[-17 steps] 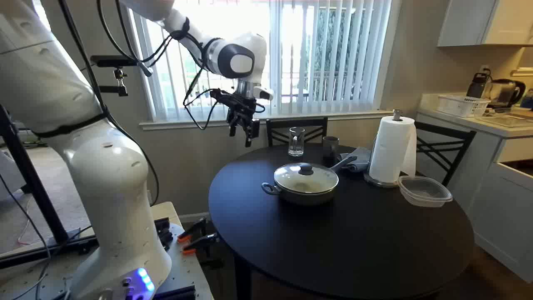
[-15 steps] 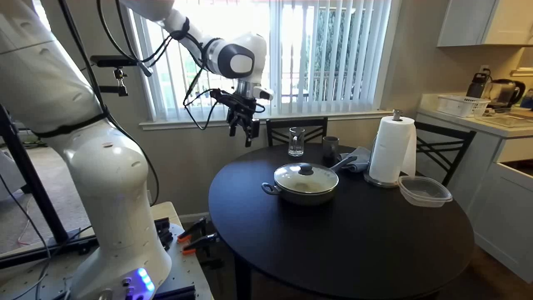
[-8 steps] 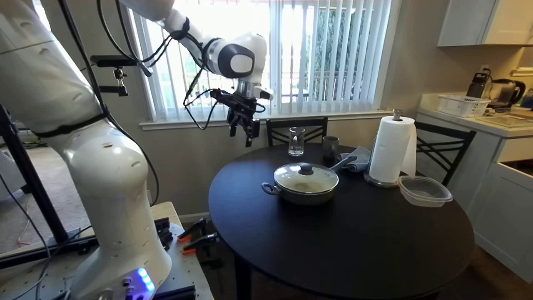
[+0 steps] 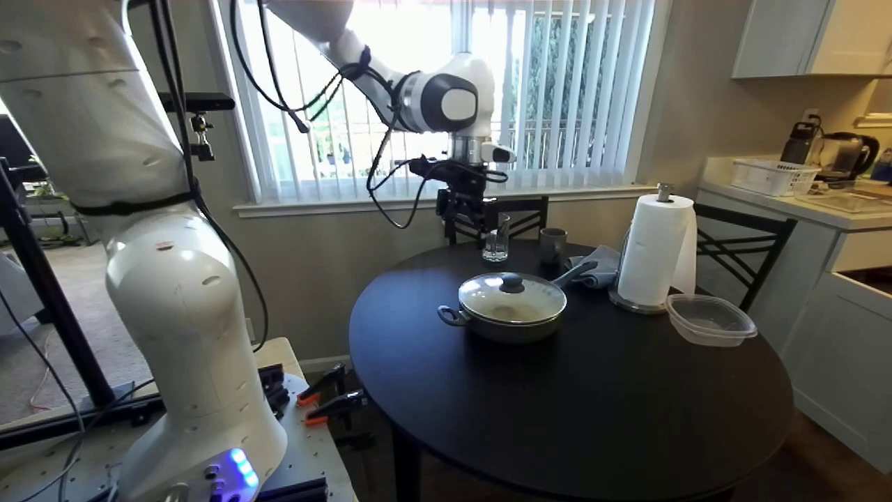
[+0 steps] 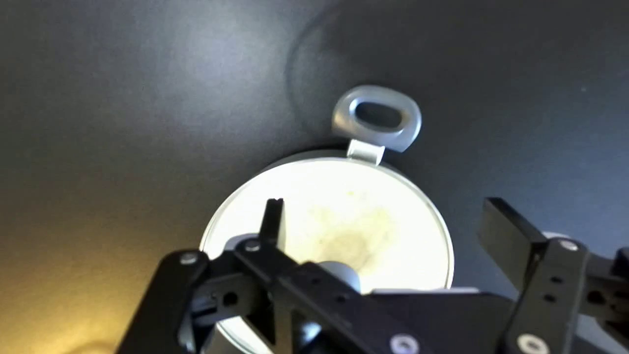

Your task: Take the lid off of the pot

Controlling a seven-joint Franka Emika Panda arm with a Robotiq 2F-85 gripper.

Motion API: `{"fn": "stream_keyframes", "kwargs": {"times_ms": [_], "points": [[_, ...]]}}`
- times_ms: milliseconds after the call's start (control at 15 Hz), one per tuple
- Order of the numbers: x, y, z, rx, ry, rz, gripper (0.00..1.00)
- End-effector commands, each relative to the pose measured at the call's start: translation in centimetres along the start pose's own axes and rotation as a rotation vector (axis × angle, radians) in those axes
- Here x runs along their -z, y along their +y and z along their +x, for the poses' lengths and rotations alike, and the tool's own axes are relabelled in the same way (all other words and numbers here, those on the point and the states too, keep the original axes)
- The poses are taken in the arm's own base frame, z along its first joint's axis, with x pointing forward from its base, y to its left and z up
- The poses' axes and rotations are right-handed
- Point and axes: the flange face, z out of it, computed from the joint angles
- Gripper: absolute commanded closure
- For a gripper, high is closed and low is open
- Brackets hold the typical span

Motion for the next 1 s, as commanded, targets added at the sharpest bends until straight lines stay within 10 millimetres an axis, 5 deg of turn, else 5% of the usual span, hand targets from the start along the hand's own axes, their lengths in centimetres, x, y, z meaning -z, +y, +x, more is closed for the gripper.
{"fn": "stream_keyframes", "kwargs": {"times_ms": [0,333,600,933], "points": [[-1.4,1.1,6.3,0.068,0.0,-0.04,0.0],[-3.8,1.7,12.4,0.066,-0.008,-0.038,0.0],[-6.3,2.5,15.4,0.047,-0.014,-0.01,0.0],[-9.2,1.2,18.6,0.058,-0.028,0.016,0.0]]}}
